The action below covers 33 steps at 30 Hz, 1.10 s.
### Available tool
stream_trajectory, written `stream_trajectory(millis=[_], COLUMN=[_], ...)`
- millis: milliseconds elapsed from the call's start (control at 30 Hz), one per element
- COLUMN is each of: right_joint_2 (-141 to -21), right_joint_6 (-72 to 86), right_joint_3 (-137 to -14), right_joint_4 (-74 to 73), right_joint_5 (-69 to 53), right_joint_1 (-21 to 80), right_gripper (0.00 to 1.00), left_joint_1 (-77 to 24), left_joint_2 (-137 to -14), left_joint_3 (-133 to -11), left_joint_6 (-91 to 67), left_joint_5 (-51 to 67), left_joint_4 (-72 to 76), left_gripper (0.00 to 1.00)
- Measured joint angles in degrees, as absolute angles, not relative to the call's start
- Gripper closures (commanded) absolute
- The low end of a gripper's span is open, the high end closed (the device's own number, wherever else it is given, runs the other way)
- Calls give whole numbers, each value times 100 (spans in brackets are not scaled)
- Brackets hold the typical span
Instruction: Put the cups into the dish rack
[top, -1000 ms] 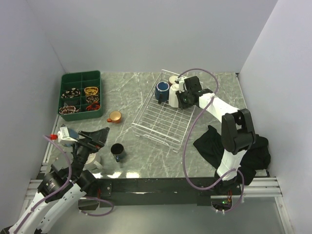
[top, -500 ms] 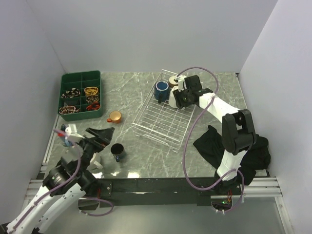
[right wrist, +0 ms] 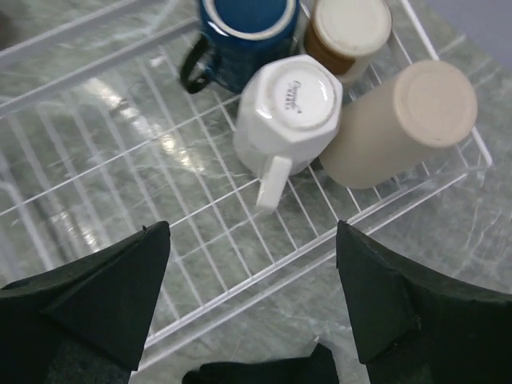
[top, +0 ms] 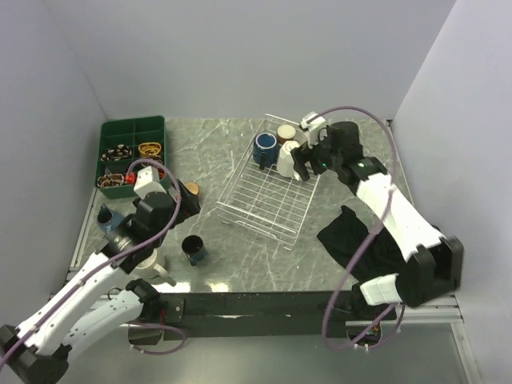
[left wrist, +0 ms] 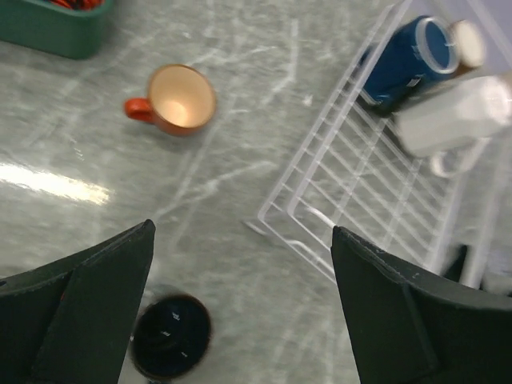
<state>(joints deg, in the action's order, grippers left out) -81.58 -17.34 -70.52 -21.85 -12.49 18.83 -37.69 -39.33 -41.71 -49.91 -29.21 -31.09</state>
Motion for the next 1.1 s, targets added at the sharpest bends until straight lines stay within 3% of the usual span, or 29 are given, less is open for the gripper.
stream_trajectory(millis=[267,567,800,1100], right_joint_2=[-6219,-5389,-5290,-5201], right_joint_6=[-2237,-2383,-2534,-2565], right_joint_3=[-5961,-4626,-4563,-4563], right_joint_4=[-2340,-2563,-2648,-2672], right_joint_5=[-2655,-4823,-5457,-5653], right_joint_1=[1553,108,-283,-314], right_gripper=[0,0,0,0], left_joint_1=[-2029,-1474,-1247,-1179], left_joint_2=[-5063,-6163,-7317,-8621], left_joint_3=[-4403,-4703,-5275,-6178], left_joint_6=[-3605,-2329,-1332,-99], left_joint_5=[-1511,-624,-145,110], left_joint_4=[-2917,-2416,-2309,-2346], left_gripper=[4,1,33,58])
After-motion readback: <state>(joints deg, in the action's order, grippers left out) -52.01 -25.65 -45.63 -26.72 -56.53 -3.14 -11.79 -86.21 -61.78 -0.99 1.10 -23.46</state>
